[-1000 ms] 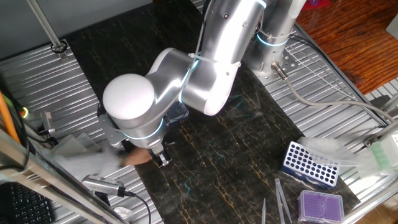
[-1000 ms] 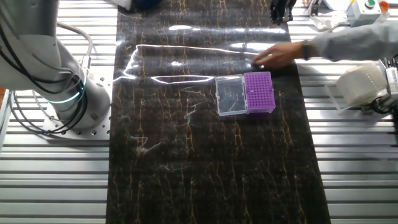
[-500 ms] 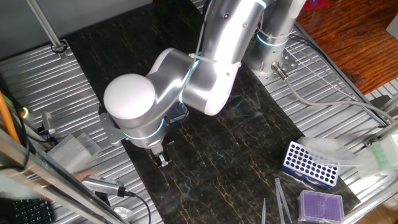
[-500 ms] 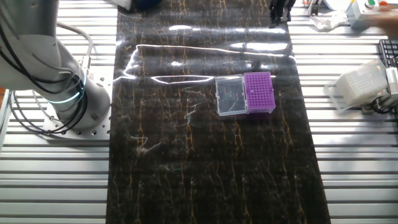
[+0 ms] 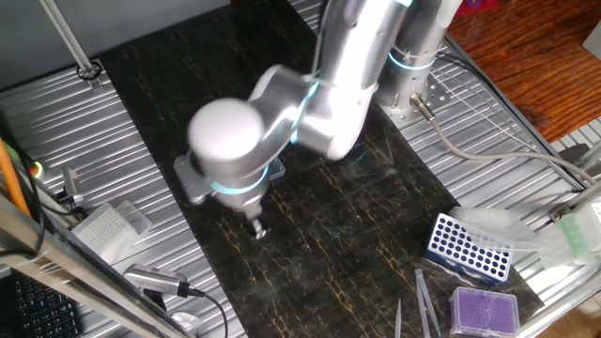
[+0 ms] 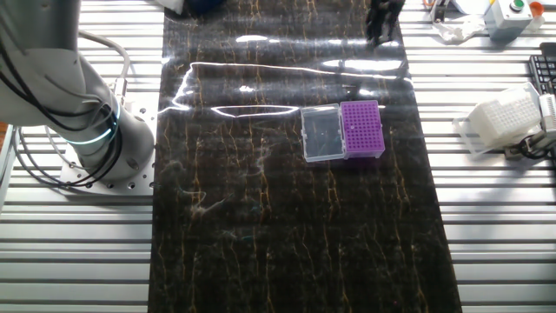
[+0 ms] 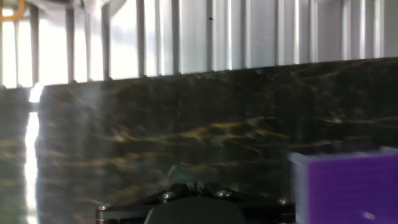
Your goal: Insert a small pipette tip into the holder for small pipette tips
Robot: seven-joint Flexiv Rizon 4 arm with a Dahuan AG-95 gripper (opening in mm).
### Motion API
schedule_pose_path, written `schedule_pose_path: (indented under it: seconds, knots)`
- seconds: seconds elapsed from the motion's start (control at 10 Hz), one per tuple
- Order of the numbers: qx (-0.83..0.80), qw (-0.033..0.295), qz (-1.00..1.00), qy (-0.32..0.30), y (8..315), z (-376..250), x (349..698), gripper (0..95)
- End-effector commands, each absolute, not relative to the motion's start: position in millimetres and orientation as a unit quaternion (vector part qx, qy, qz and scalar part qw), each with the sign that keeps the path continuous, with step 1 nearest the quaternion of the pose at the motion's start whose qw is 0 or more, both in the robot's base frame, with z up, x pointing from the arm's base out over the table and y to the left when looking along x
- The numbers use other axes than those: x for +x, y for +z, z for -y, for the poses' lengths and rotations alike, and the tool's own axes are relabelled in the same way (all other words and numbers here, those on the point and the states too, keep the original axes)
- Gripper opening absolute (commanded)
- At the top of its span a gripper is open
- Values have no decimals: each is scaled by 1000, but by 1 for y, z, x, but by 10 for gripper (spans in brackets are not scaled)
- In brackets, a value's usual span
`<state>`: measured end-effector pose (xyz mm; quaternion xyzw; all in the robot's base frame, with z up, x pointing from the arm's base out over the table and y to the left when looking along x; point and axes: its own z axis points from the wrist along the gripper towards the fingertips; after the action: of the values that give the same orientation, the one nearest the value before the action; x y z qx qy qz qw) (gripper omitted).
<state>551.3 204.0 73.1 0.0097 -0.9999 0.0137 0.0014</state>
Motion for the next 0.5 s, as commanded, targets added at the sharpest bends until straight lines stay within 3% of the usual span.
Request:
schedule_pose_path:
  seconds: [0.1, 0.5]
  knots:
    - [51, 3, 999, 16, 69, -183, 542, 0]
    - [70, 3, 997, 20, 51, -170, 534, 0]
